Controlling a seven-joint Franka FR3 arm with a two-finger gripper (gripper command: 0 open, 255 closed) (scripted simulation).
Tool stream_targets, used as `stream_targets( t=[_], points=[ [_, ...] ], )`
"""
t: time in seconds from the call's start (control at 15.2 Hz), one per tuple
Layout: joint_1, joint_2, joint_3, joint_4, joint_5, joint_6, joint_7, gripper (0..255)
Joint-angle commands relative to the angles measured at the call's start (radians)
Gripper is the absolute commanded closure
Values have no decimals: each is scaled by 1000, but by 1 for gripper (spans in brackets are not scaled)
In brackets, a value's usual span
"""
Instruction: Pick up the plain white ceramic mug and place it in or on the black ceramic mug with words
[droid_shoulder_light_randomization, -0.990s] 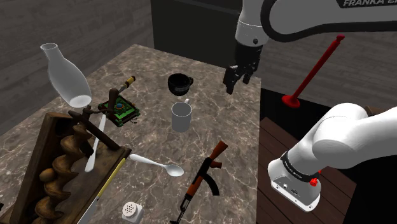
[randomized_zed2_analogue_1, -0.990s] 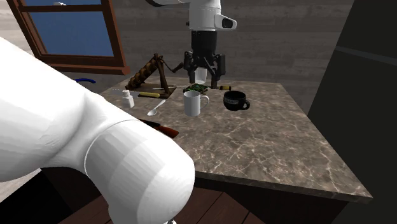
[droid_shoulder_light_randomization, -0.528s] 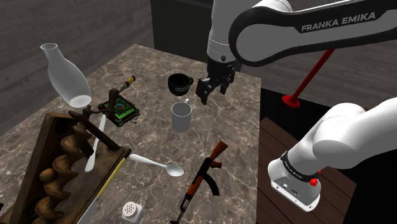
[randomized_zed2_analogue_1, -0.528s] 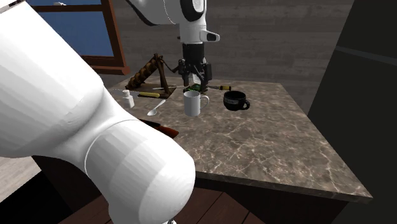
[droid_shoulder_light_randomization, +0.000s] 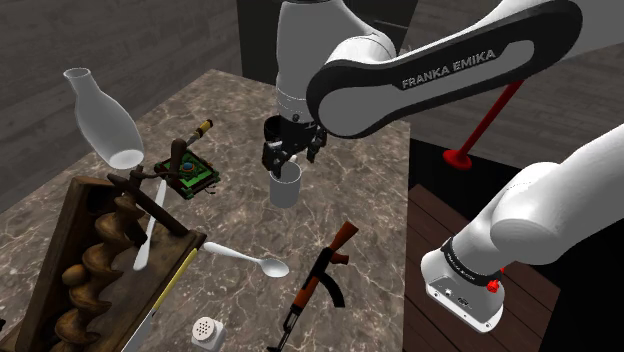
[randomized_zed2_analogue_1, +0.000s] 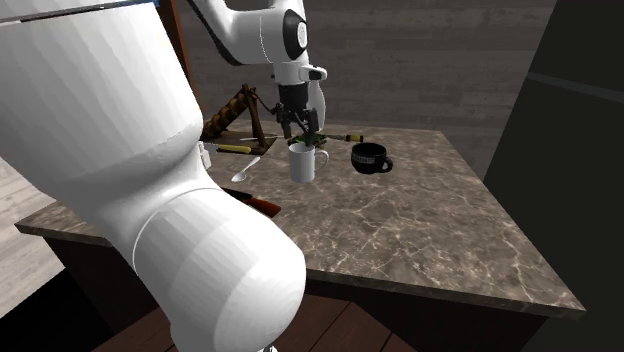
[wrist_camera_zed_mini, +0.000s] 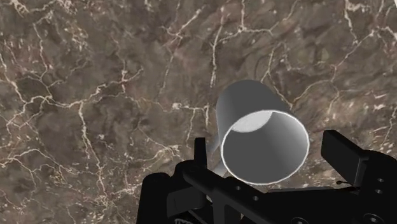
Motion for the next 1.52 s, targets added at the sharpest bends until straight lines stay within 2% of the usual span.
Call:
stream_targets(
  t=[0.0,0.13,0.59,1.12,1.19,1.45],
  points=[
    [-4,86,40,52,-55,40,86,0],
    [-4,163,63,101,-118,66,162,0],
    [-3,230,60,65,-173,155,201,0],
    [-3,236,60,63,-178,162,204,0],
    [-3,236,60,63,-178,162,204,255],
    [-3,236,60,63,-178,162,204,255]
  ],
)
